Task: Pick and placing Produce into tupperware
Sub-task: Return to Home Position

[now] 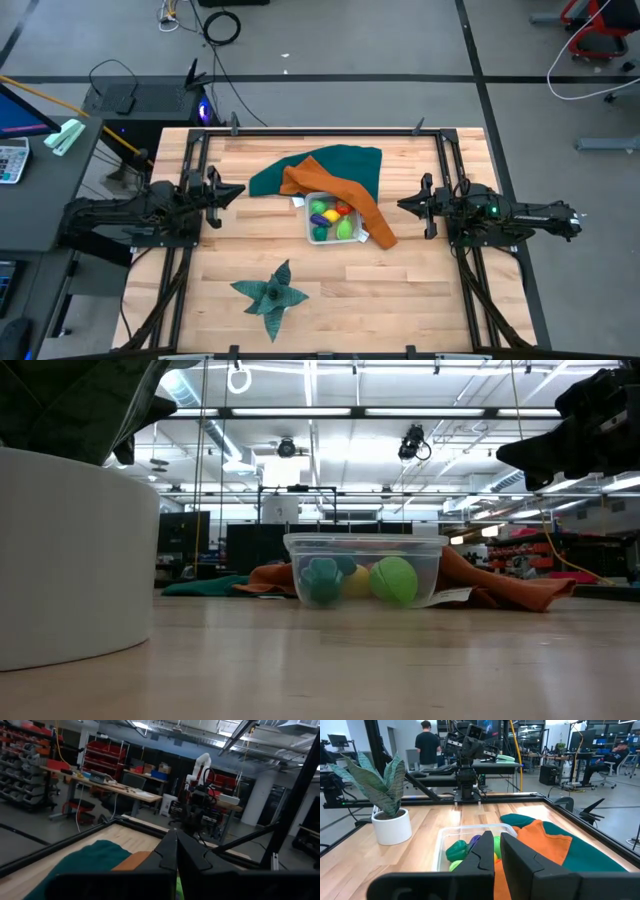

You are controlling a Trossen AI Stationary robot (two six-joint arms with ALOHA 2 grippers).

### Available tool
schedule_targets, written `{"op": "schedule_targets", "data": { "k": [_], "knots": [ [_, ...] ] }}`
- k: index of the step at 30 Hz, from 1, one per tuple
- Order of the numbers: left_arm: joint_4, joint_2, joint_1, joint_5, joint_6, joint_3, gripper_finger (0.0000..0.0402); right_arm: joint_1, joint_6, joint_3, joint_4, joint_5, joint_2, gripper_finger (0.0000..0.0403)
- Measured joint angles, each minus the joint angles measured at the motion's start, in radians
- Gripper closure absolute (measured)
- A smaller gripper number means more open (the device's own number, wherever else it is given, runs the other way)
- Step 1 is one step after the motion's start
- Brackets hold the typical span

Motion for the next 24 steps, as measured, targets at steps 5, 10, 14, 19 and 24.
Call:
{"op": "schedule_targets", "data": {
  "k": [5, 10, 14, 19, 24],
  "knots": [
    [0.000, 0.001, 0.000, 0.000, 0.029, 0.000, 0.0381, 0.000, 0.000, 0.000, 0.000, 0.000, 0.000, 0.0403],
    [0.001, 0.001, 0.000, 0.004, 0.050, 0.000, 0.0386, 0.000, 0.000, 0.000, 0.000, 0.000, 0.000, 0.0403],
    [0.002, 0.001, 0.000, 0.008, 0.060, 0.000, 0.0396, 0.000, 0.000, 0.000, 0.000, 0.000, 0.000, 0.0403],
    [0.003, 0.001, 0.000, 0.008, 0.060, 0.000, 0.0384, 0.000, 0.000, 0.000, 0.000, 0.000, 0.000, 0.0403],
    [0.097, 0.000, 0.000, 0.011, 0.041, -0.059, 0.0385, 0.000, 0.000, 0.000, 0.000, 0.000, 0.000, 0.0403]
  ]
}}
